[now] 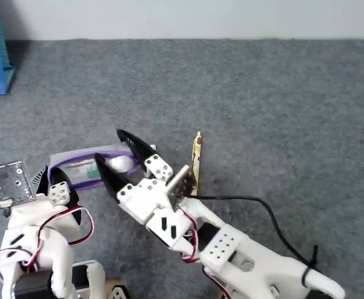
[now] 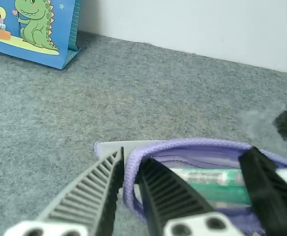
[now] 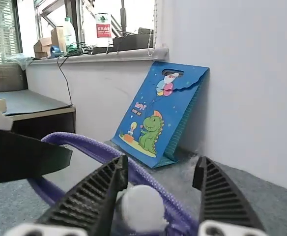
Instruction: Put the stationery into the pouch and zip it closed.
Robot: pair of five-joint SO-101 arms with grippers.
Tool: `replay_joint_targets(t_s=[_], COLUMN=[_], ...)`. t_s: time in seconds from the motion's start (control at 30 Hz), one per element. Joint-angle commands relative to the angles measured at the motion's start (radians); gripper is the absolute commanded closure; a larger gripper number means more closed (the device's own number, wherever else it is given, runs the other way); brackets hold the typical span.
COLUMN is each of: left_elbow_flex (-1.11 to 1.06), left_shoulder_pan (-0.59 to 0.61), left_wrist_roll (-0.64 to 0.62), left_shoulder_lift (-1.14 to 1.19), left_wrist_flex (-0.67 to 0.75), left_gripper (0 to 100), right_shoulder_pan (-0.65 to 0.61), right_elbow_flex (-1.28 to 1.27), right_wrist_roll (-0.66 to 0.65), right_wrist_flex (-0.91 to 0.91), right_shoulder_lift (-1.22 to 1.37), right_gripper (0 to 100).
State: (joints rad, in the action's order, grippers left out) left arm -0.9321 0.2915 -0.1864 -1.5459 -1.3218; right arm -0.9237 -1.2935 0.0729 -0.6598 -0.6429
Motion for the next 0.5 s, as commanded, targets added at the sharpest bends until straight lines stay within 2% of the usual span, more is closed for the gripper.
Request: replay_joint_targets(t_s=[0.0,0.13,0.27,0.47], left_elbow_flex=[0.038,0.036,0.036,0.036], left_shoulder_pan=[-0.002,-0.002,0.003,0.072], left_wrist_roll=[0.017,0.017,0.017,0.017], left_shoulder_lift=[0.003,0.003,0.003,0.002], left_wrist_flex=[-0.005,-0.005,-0.005,-0.005], left_gripper=[99,99,99,99], right_shoulder_pan=[0.007,0.010,0.079,0.285], right_elbow_flex=[-0.017,-0.018,0.000,0.233], right_wrist_roll=[-0.014,-0.011,0.031,0.276], right_wrist_flex=[0.013,0.174,0.398,1.106], right_shoulder_lift=[-0.111,-0.234,-0.404,-0.533], right_gripper=[78.3,78.3,78.3,85.5])
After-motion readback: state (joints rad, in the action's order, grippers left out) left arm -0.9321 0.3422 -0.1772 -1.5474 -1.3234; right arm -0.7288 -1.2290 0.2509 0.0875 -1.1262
